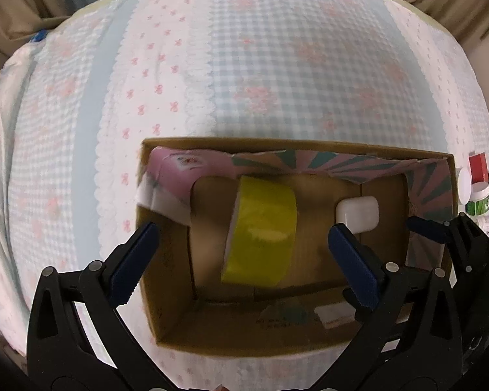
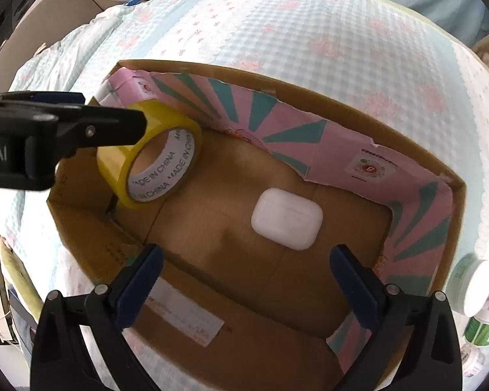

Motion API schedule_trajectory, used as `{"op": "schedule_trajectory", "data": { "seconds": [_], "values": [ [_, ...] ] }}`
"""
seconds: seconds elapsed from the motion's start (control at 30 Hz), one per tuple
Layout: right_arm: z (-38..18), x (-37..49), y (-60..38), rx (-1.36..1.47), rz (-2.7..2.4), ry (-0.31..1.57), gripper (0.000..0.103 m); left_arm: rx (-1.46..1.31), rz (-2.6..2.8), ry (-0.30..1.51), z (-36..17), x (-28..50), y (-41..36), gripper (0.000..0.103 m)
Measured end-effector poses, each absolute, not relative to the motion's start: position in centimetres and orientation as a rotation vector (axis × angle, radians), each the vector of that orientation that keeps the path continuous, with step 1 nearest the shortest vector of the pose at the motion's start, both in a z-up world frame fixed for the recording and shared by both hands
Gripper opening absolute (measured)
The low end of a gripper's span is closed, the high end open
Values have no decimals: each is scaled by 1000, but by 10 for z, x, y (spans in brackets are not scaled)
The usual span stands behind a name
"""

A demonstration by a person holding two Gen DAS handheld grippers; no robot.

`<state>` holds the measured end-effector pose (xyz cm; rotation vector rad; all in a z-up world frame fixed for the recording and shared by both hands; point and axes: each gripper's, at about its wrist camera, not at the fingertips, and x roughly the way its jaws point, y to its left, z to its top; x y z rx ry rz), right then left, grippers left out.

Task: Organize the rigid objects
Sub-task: 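Carry tape roll and earbud case into the cardboard box and open both tools, then lift both tools out of the box back toward the jars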

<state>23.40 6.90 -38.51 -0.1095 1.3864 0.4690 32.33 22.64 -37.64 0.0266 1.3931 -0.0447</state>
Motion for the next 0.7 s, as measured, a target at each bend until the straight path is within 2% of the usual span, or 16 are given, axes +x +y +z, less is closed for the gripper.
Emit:
{"op": "schedule_trajectory", "data": {
  "seconds": [0.23, 0.53, 0.7],
  "values": [
    [-364, 237, 76, -125, 432, 1395, 102, 35, -40, 1340, -347, 300, 227, 103],
    [-275, 198, 68, -87, 365, 1306, 102, 6, -32, 1232, -266, 256, 229, 103],
    [-228, 163, 47, 25, 280, 1269, 102, -8, -57, 1150, -222, 216, 222, 103]
  ]
}}
